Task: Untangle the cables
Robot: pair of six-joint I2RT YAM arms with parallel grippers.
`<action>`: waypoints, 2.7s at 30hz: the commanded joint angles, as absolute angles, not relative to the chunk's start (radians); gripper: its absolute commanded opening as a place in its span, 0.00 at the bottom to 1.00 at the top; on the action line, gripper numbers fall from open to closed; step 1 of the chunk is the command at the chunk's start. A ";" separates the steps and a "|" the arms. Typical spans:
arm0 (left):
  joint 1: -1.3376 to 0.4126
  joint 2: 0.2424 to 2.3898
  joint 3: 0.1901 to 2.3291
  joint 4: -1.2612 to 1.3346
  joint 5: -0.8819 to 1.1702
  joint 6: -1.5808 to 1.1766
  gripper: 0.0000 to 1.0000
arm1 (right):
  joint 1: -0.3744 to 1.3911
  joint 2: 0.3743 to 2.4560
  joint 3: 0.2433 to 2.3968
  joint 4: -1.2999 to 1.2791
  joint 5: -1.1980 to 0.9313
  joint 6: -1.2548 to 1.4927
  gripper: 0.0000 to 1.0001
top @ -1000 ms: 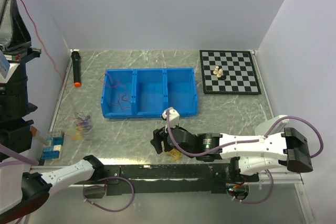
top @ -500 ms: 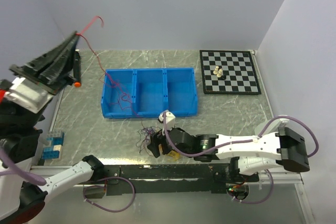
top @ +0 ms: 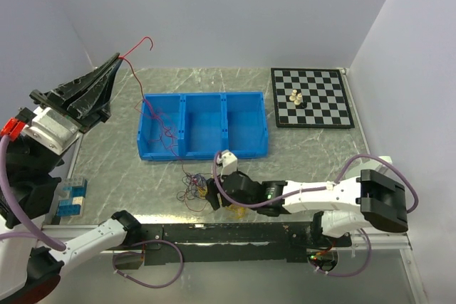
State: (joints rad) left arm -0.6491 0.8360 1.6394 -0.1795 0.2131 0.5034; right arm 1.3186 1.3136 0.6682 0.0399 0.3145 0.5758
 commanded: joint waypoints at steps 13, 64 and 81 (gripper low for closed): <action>-0.643 0.804 1.617 -0.153 0.221 0.531 0.01 | 1.178 1.574 0.772 0.251 0.046 0.414 0.68; -0.644 1.067 2.071 0.543 -0.025 1.173 0.01 | 1.253 1.267 0.485 -0.086 0.247 0.888 0.00; -0.646 1.266 2.347 0.643 0.259 1.407 0.01 | 1.262 1.290 0.453 -0.112 0.248 0.940 0.00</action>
State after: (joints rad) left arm -0.6483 1.2751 2.3375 0.5865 0.2474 1.3811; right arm 1.2518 1.2831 0.4652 -0.0662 0.2260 0.9276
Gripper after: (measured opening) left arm 0.014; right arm 0.020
